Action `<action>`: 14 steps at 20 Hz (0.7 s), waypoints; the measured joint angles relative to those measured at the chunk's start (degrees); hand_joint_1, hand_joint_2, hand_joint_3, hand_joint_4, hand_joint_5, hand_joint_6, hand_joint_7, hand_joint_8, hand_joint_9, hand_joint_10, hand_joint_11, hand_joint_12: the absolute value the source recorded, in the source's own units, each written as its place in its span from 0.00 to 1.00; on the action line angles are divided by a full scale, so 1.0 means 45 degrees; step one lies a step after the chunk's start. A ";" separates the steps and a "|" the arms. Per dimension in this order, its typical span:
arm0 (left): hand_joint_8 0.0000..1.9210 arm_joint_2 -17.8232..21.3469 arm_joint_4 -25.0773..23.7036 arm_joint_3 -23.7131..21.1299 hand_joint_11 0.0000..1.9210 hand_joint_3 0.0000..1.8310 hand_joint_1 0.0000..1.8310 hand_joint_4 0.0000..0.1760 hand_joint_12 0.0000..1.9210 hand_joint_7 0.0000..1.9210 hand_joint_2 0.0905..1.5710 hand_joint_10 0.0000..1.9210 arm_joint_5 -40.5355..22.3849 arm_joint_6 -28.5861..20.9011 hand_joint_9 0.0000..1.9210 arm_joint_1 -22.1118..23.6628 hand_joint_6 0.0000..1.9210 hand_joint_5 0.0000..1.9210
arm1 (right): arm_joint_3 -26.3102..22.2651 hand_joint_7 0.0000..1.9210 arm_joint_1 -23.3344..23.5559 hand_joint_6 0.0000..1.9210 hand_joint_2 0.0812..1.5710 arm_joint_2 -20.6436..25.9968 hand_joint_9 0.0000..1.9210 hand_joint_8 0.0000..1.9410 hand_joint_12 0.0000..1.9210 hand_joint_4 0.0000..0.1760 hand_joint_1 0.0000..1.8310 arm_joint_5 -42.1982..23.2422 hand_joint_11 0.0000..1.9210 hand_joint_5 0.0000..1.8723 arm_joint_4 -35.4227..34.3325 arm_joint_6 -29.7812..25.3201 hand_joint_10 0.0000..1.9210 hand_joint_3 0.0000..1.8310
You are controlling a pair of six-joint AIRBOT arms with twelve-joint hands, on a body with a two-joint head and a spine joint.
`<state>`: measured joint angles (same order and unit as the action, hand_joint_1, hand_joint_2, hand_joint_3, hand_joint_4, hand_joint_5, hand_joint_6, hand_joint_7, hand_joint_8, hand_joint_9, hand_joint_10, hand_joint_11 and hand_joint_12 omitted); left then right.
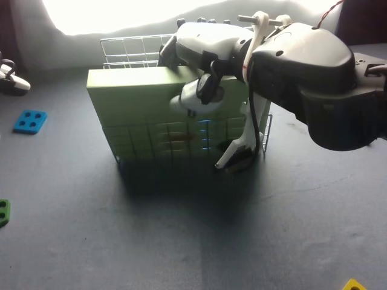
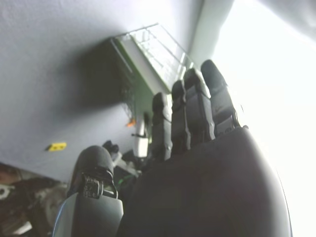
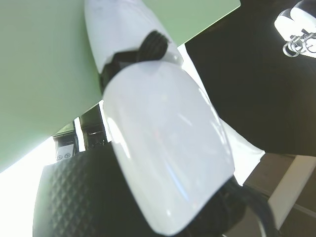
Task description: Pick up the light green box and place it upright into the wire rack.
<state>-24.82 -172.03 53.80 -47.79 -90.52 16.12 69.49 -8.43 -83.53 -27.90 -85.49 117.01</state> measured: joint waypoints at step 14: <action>0.00 0.0000 0.0000 -0.0063 0.00 0.00 0.00 0.38 0.23 0.10 0.79 0.00 -0.0005 0.0000 0.09 0.0000 0.00 0.09 | -0.0918 0.36 0.0806 0.09 0.67 0.0738 0.25 0.03 0.73 0.00 0.56 0.0039 0.03 0.31 0.0015 -0.0029 0.29 0.00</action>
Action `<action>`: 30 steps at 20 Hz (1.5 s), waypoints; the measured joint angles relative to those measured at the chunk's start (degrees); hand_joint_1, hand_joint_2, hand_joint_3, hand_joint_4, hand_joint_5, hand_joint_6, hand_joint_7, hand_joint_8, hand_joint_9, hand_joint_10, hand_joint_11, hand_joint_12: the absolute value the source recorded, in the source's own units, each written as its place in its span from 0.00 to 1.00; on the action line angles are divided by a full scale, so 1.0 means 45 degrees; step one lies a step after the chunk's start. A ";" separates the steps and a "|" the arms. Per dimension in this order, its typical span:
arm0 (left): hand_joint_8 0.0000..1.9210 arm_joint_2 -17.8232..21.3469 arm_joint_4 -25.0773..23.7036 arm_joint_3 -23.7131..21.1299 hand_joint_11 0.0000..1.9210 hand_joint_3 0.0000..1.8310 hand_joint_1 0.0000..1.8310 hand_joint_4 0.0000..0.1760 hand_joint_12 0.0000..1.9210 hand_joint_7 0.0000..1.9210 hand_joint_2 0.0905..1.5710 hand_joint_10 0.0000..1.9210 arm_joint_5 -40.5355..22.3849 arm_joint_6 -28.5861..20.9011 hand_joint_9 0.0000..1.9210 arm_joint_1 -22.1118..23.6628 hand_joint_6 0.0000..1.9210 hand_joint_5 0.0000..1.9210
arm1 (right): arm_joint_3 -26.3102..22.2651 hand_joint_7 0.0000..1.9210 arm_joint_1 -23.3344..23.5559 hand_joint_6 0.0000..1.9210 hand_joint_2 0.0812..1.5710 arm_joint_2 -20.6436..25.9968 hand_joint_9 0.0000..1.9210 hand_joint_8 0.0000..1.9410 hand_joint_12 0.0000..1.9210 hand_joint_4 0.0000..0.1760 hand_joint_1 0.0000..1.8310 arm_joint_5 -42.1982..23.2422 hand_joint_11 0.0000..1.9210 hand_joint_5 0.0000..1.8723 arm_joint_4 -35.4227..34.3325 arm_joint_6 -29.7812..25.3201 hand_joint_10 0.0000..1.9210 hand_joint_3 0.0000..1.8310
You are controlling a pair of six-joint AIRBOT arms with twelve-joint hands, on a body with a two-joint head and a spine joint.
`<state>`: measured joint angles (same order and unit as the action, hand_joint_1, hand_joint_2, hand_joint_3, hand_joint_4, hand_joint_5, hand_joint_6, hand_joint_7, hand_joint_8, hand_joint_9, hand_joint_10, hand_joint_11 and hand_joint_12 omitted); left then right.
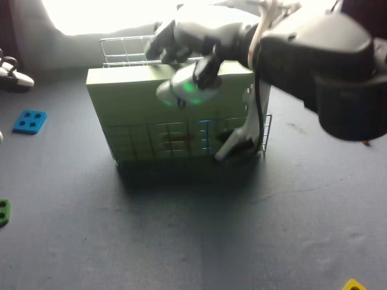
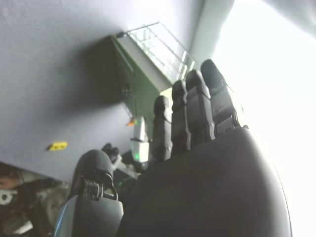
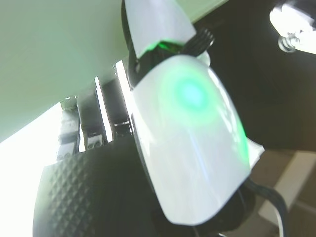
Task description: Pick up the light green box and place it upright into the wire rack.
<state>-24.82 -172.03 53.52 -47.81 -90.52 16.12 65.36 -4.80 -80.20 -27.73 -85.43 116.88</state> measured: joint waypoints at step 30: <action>0.96 0.0262 0.0000 -0.0121 0.27 0.00 0.06 0.00 0.99 0.35 0.82 0.99 0.0019 -0.0005 0.33 -0.0107 0.96 0.35 | -0.5367 0.53 -0.0627 0.98 0.81 0.7329 0.53 0.99 1.00 0.00 0.01 0.1321 0.50 0.49 0.7329 -0.2336 1.00 0.00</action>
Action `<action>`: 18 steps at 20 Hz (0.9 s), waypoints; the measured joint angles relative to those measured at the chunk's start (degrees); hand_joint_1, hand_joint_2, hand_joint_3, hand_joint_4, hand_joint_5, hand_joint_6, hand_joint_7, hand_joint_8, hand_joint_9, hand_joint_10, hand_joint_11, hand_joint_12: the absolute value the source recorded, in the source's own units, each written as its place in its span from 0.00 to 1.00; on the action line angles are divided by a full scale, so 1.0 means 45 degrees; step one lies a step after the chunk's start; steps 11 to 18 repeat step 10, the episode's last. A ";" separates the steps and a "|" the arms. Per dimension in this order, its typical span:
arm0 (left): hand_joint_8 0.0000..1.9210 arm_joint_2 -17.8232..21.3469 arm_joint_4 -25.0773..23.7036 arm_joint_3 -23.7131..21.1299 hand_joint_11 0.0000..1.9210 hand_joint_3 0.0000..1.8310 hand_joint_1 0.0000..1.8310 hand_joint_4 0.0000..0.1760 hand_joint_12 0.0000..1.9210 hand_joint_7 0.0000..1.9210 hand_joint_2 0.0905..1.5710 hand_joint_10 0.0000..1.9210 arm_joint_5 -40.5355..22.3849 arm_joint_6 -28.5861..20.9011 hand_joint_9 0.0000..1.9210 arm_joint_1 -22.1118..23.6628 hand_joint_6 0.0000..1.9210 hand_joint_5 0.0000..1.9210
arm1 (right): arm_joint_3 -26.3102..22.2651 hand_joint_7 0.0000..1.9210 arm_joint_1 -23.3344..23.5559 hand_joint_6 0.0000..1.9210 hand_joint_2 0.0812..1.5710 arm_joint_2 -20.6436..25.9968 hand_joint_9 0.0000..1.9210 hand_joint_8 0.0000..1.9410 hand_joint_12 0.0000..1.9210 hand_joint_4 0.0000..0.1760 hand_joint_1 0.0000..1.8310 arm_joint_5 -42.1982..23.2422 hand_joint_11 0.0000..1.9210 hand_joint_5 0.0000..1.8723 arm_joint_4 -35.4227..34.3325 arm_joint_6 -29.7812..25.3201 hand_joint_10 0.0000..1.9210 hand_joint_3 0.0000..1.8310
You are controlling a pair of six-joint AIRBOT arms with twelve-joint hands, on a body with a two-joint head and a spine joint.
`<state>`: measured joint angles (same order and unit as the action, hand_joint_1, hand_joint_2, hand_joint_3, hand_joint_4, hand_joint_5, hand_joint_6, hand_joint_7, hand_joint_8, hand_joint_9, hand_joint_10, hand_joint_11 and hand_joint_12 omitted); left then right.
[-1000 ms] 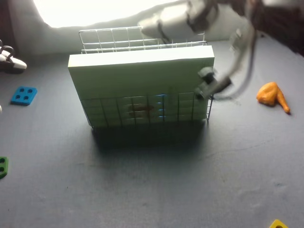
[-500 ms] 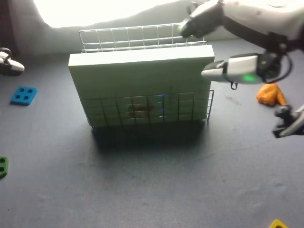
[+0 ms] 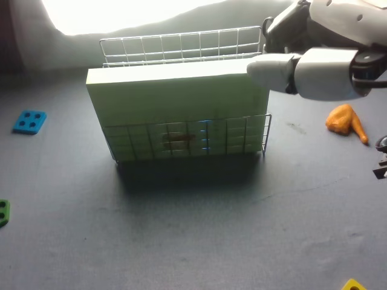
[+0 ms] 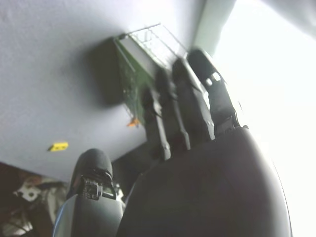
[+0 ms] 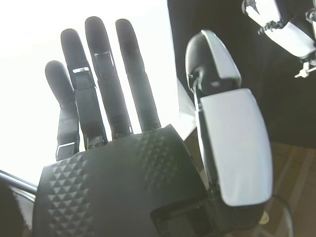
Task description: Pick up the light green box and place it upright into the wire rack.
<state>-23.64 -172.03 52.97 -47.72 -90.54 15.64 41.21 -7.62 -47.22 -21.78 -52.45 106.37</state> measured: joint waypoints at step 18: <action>1.00 0.0000 0.0000 0.0131 0.40 0.00 0.01 0.00 1.00 0.49 0.82 1.00 0.0044 0.0005 0.48 -0.0039 1.00 0.45 | 0.0005 0.71 0.0126 1.00 0.82 0.0209 0.73 1.00 1.00 0.82 0.08 0.0539 0.76 0.64 0.1579 -0.1384 1.00 0.00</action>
